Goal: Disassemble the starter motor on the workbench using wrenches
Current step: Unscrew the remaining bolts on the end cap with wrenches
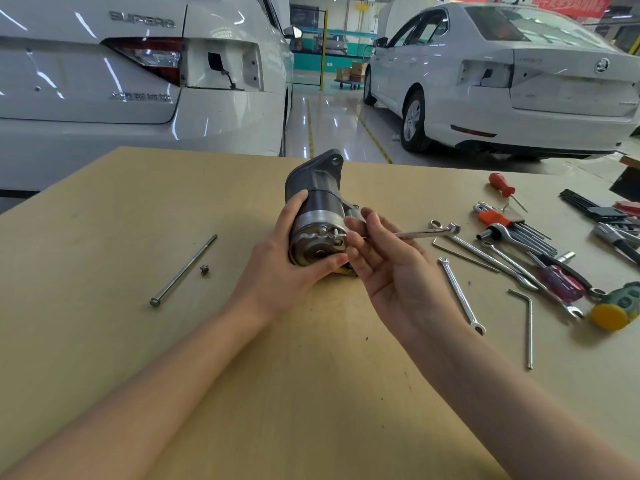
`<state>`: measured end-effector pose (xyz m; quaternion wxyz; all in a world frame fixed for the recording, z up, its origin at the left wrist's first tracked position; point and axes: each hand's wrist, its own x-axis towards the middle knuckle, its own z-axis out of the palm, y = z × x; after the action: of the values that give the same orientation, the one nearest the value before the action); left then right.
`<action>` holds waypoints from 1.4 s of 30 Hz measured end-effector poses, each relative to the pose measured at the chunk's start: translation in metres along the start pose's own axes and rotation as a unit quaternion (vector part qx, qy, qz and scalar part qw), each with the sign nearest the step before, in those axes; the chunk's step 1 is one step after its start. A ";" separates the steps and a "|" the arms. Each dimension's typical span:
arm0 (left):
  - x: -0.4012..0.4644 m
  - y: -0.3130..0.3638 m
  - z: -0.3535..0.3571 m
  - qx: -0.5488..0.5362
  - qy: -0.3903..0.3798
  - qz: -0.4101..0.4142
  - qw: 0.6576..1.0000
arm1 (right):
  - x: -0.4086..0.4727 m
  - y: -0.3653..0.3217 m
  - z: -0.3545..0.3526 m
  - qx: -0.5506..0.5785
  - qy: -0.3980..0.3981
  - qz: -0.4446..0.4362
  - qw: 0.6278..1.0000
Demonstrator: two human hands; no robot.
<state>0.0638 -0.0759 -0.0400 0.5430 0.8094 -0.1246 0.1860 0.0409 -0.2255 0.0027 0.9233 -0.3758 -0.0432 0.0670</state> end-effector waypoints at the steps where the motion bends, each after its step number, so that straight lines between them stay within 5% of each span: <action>1: 0.000 0.000 0.000 -0.001 0.000 0.000 1.000 | 0.000 0.000 0.000 -0.005 -0.002 -0.005 1.000; 6: 0.001 -0.003 -0.001 0.011 -0.003 -0.004 1.000 | 0.001 -0.003 0.002 -0.154 -0.018 -0.082 0.984; 8: 0.001 -0.005 0.000 0.015 0.002 -0.009 1.000 | 0.002 -0.009 0.010 -0.343 -0.041 -0.187 0.920; 10: 0.002 -0.008 0.000 0.023 0.008 -0.009 1.000 | 0.004 -0.013 0.023 -0.579 -0.106 -0.290 0.755; 13: 0.004 -0.013 -0.001 0.067 -0.004 0.004 0.998 | 0.007 -0.004 0.042 -0.847 -0.202 -0.300 0.388; 14: 0.005 -0.014 -0.001 0.079 -0.010 0.010 0.997 | 0.007 -0.002 0.045 -0.876 -0.209 -0.298 0.317; 15: 0.006 -0.015 -0.001 0.081 -0.014 0.010 0.997 | 0.005 -0.002 0.047 -0.880 -0.221 -0.308 0.286; 16: 0.006 -0.015 0.000 0.078 -0.018 0.010 0.997 | 0.003 -0.004 0.047 -0.865 -0.237 -0.327 0.298; 17: 0.006 -0.013 0.001 0.071 -0.017 0.014 0.997 | -0.001 -0.008 0.045 -0.826 -0.244 -0.343 0.374; 19: 0.004 -0.010 0.001 0.050 -0.003 0.011 0.999 | -0.007 -0.015 0.034 -0.699 -0.216 -0.342 0.589; 21: 0.003 -0.008 0.000 0.022 0.006 -0.004 1.000 | -0.009 -0.021 0.020 -0.579 -0.165 -0.290 0.744; 24: 0.002 -0.007 0.000 0.018 0.005 -0.008 1.000 | -0.010 -0.023 -0.002 -0.490 -0.140 -0.123 0.852; 27: 0.002 -0.007 0.000 0.022 0.002 -0.009 1.000 | -0.008 -0.025 -0.012 -0.513 -0.166 -0.055 0.841; 33: 0.002 -0.006 0.000 0.024 0.004 -0.005 1.000 | -0.008 -0.050 -0.014 -0.717 -0.205 -0.223 0.628; 36: 0.002 -0.007 0.000 0.037 0.007 -0.002 0.999 | -0.003 -0.059 -0.019 -0.787 -0.222 -0.180 0.546; 38: 0.003 -0.007 0.000 0.039 0.011 0.001 0.999 | 0.000 -0.060 -0.024 -0.795 -0.239 -0.126 0.543; 42: 0.003 -0.007 0.001 0.039 0.014 0.005 0.999 | 0.003 -0.057 -0.027 -0.760 -0.232 -0.089 0.601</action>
<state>0.0692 -0.0741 -0.0448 0.5118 0.8266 -0.1139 0.2043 0.0529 -0.2843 0.0231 0.2650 -0.9080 -0.3243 0.0121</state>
